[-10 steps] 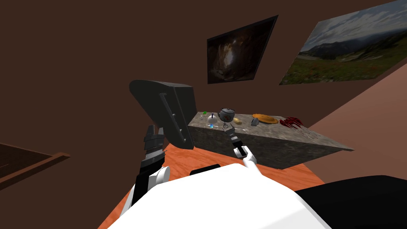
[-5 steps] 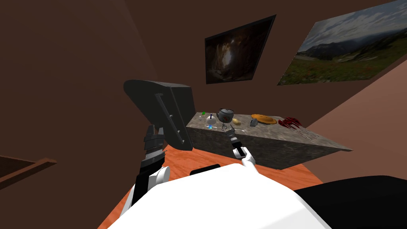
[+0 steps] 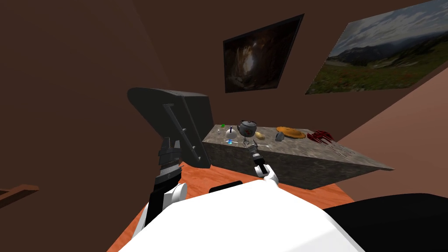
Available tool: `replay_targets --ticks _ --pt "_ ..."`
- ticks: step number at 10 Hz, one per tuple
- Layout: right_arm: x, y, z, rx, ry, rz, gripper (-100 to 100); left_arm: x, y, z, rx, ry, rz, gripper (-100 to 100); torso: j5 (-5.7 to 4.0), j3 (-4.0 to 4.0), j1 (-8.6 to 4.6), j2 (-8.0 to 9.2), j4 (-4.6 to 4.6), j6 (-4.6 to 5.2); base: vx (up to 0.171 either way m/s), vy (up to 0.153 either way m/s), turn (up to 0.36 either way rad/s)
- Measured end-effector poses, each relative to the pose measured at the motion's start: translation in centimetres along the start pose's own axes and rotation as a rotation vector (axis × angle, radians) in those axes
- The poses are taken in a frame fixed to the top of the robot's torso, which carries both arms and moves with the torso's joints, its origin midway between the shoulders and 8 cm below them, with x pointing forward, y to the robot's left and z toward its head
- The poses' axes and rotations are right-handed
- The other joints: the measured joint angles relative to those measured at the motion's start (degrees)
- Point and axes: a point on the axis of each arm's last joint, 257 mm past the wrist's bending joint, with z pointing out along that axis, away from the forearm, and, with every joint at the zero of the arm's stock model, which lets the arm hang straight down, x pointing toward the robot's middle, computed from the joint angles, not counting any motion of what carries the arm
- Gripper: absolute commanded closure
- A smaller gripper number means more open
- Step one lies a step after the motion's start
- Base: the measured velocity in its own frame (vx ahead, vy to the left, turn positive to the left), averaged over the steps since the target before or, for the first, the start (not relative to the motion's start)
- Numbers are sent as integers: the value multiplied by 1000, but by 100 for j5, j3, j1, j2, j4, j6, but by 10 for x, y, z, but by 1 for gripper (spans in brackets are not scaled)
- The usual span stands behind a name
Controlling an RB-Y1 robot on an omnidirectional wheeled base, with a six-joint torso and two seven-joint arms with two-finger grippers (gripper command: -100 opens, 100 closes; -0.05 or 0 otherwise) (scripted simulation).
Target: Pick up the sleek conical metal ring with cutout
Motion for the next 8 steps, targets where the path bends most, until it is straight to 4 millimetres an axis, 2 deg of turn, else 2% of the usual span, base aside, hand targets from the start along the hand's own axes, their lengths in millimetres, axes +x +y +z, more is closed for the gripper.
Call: replay_targets --ticks 1,2,3,5,6,8 --pt "4 8 -4 -7 22 1 -100 0 0 0 0 0 0 0 -1 -2 -5 -4 -1 0 48 -37 6" --pt "4 9 -5 -8 25 -1 0 0 0 0 0 0 0 0 1 6 6 11 2 0 9 -7 1" --pt "4 9 -4 -8 25 -1 -100 0 0 0 0 0 0 0 4 14 17 26 5 0 33 13 12" --pt "4 0 9 -5 23 -3 -100 0 0 0 0 0 0 0 7 9 30 16 4 -1 39 18 7" --pt "5 0 10 -5 25 -3 100 0 0 0 0 0 0 0 6 13 27 24 5 -1 0 0 0" --pt "6 1 9 -7 26 -4 100 0 0 0 0 0 0 0 6 25 24 40 12 -1 0 0 0"
